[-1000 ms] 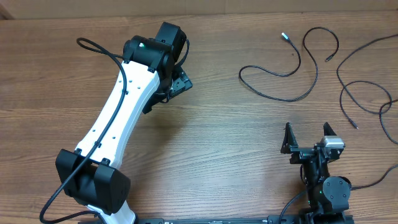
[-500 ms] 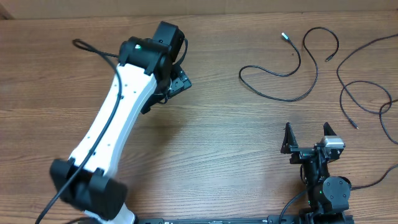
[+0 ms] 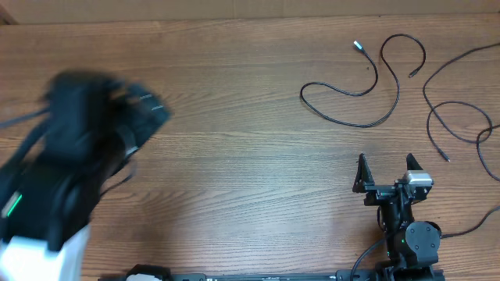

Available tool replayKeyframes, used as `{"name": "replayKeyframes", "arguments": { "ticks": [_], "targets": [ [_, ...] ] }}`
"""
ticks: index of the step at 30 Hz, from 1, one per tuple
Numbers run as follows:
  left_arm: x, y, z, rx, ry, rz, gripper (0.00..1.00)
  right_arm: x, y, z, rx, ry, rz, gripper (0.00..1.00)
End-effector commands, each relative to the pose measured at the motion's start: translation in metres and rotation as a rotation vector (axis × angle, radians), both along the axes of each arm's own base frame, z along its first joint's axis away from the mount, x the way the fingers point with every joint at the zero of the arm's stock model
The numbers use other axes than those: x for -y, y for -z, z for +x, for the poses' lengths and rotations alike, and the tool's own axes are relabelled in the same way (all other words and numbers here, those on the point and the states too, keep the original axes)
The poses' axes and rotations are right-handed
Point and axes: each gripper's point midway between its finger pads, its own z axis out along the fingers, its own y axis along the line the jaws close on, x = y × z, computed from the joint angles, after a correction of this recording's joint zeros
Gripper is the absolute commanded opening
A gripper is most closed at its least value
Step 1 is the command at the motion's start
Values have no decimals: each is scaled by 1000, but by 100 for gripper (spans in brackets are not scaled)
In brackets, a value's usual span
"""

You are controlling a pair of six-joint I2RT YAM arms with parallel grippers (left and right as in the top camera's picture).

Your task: Untangle cables

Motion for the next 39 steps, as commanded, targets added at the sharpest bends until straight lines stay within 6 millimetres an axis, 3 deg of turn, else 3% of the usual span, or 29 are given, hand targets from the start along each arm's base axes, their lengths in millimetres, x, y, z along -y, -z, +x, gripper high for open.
{"name": "replayKeyframes", "arguments": {
  "ticks": [1, 5, 10, 17, 22, 26, 30, 36, 39],
  "targets": [
    [-32, -22, -50, 99, -124, 6, 100, 1, 3, 0, 1, 6, -3, 100],
    [-41, -35, -117, 209, -166, 33, 100, 1, 3, 0, 1, 6, -3, 100],
    [-42, -33, -198, 353, -182, 45, 100, 1, 3, 0, 1, 6, -3, 100],
    [-37, -18, -259, 528, -173, 28, 99, 1, 3, 0, 1, 6, -3, 100],
    [-37, 10, -278, 623, -182, 26, 100, 1, 3, 0, 1, 6, -3, 100],
    [-35, 34, -279, 687, -198, 28, 100, 1, 3, 0, 1, 6, -3, 100],
    [-36, 44, -258, 638, -209, 54, 99, 1, 2, 0, 1, 6, -3, 100],
    [-29, 31, -186, 715, -53, 217, 100, 1, 3, 0, 1, 6, -3, 100],
    [-22, 38, -146, 738, 50, 297, 99, 1, 3, 0, 1, 6, -3, 100]
  ]
}}
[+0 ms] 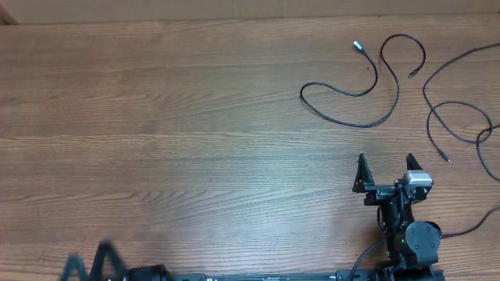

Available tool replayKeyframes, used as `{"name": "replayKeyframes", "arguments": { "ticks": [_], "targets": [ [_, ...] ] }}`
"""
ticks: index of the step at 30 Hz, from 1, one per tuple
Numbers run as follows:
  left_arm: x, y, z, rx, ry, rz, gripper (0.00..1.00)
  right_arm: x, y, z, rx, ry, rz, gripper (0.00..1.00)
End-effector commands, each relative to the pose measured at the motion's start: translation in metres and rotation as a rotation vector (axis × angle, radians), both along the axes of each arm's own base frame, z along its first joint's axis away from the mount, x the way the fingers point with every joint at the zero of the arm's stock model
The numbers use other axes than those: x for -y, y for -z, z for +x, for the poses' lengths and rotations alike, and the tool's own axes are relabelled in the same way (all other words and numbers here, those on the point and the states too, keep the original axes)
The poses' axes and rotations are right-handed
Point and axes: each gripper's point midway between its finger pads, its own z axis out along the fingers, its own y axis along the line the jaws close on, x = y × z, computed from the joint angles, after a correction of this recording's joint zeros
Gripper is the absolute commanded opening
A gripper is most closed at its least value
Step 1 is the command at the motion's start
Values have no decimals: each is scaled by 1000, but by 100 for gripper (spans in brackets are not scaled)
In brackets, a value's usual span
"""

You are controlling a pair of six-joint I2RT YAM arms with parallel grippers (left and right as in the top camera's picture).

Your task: Untangle cables

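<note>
A thin black cable with a silver plug curls in loose loops at the back right of the table. To its right a second black cable loops toward the right edge, lying apart from the first. My right gripper rests near the front right, open, with nothing between its fingers, well short of both cables. My left gripper shows only as a dark blur at the front left edge, far from the cables.
The wooden table fills the view. The right arm's base stands at the front right, with its own supply wire trailing off to the right.
The left arm, which loomed large and blurred over the left side of the table, is now down at the front left edge. The right arm and both cables are unchanged.
</note>
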Motion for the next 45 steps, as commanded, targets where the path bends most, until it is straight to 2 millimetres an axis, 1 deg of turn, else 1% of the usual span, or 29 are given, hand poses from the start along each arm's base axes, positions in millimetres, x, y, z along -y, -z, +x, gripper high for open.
{"name": "replayKeyframes", "arguments": {
  "ticks": [1, 3, 5, 8, 10, 12, 14, 20, 22, 26, 29, 33, 36, 45],
  "targets": [
    [12, 27, 40, -66, 93, 180, 100, 1, 3, 0, 1, 6, -3, 100],
    [14, 48, 69, -79, 122, 184, 99, 1, 3, 0, 1, 6, -3, 100],
    [16, 70, 94, -89, 147, 181, 100, 1, 3, 0, 1, 6, -3, 100],
    [21, 107, 124, -95, 190, 179, 100, 1, 3, 0, 1, 6, -3, 100],
    [23, 127, 139, -93, 211, 178, 100, 1, 3, 0, 1, 6, -3, 100],
    [24, 148, 150, -95, 222, 177, 100, 1, 3, 0, 1, 6, -3, 100],
    [24, 164, 156, -108, 223, 179, 100, 1, 3, 0, 1, 6, -3, 100],
    [20, 201, 165, -153, 219, 338, 99, 1, 3, 0, 1, 6, -3, 100],
    [20, 201, 166, -150, 221, 436, 100, 1, 3, 0, 1, 6, -3, 100],
    [14, 202, 167, -163, 190, 531, 99, 1, 3, 0, 1, 6, -3, 100],
    [7, 201, 170, -143, 137, 537, 100, 1, 3, 0, 1, 6, -3, 100],
    [11, 202, 170, -137, 141, 552, 100, 1, 3, 0, 1, 6, -3, 100],
    [21, 202, 171, -134, 185, 640, 100, 1, 3, 0, 1, 6, -3, 100],
    [18, 201, 171, -135, 170, 645, 100, 1, 3, 0, 1, 6, -3, 100]
  ]
}}
